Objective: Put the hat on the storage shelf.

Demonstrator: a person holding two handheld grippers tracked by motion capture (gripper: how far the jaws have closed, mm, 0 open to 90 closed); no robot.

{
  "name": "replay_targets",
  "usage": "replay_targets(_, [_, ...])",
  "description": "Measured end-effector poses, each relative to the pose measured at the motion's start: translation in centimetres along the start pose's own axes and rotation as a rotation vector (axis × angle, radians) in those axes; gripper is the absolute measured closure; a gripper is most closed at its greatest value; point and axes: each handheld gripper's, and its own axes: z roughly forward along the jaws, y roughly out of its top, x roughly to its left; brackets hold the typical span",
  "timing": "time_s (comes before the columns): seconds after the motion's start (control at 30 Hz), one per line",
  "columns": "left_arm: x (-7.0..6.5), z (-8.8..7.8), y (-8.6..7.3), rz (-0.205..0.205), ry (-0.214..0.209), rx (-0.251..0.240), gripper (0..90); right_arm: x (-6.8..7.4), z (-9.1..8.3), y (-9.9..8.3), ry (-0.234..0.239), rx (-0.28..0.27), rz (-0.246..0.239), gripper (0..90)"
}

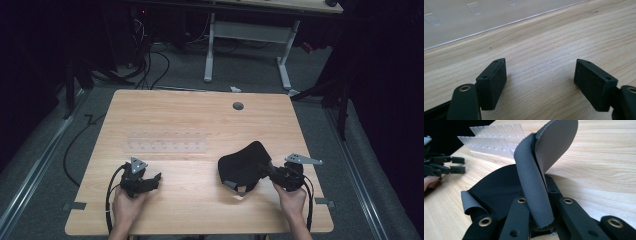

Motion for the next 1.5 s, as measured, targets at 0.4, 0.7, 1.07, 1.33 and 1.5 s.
replay_targets(0.4, [-0.2, -0.1, -0.1, 0.009, -0.021, 0.012, 25.2, 2.4, -1.1, 0.1, 0.073, -0.023, 0.011, 85.1])
replay_targets(0.7, [-1.5, -0.7, -0.1, 0.011, -0.089, 0.038, 28.7, 4.4, -0.4, 0.7, 0.121, -0.004, -0.008, 85.0])
replay_targets(1.07, [-6.2, -3.2, 0.3, 0.085, -0.294, 0.039, 30.2, 5.1, 0.6, 0.6, 0.147, 0.013, -0.004, 85.0])
replay_targets(1.33, [-9.2, -4.6, 0.8, 0.118, -0.432, 0.060, 29.6, 5.5, 0.6, 1.1, 0.161, 0.012, -0.001, 85.0])
replay_targets(1.5, [-10.1, -4.8, 0.7, 0.140, -0.466, 0.077, 29.3, 5.8, 0.7, 1.4, 0.167, 0.018, -0.001, 85.0])
